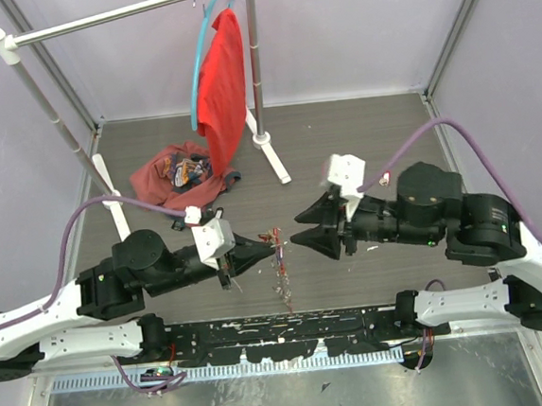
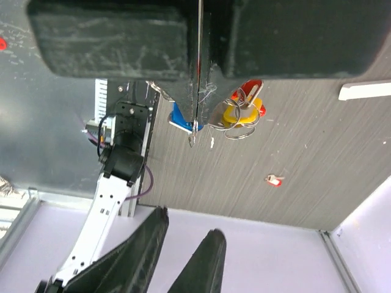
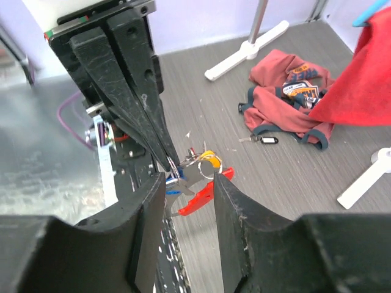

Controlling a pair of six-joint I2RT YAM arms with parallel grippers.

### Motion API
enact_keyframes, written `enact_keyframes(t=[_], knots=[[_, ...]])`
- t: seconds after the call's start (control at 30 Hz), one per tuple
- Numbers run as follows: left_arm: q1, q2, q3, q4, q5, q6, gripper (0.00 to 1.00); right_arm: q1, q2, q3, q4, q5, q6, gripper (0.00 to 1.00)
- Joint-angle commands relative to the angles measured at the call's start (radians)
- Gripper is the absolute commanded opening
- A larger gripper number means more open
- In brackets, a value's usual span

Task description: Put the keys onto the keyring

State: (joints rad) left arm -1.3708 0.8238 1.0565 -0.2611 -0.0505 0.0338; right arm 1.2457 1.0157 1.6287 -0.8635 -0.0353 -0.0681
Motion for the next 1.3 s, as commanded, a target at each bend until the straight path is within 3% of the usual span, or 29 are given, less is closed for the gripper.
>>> enact_keyframes(t=[0.0,0.33,1.03,1.27], knots=[[-0.003,-0.054,-0.036,0.147,-0.021,-0.038,0.00,0.001,-0.083,-0.125,0.285,0.105,0.161,0.42],[-0.002,-0.122,-0.134,0.323,-0.060,-0.120,0.00,0.001,-0.138,-0.320,0.529,0.043,0.420,0.39],[-0.001,-0.140,-0.147,0.351,-0.043,-0.123,0.00,0.002,-0.133,-0.329,0.503,0.031,0.416,0.35],[-0.002,-0.139,-0.144,0.352,-0.039,-0.121,0.00,0.001,-0.123,-0.329,0.506,0.017,0.413,0.20]])
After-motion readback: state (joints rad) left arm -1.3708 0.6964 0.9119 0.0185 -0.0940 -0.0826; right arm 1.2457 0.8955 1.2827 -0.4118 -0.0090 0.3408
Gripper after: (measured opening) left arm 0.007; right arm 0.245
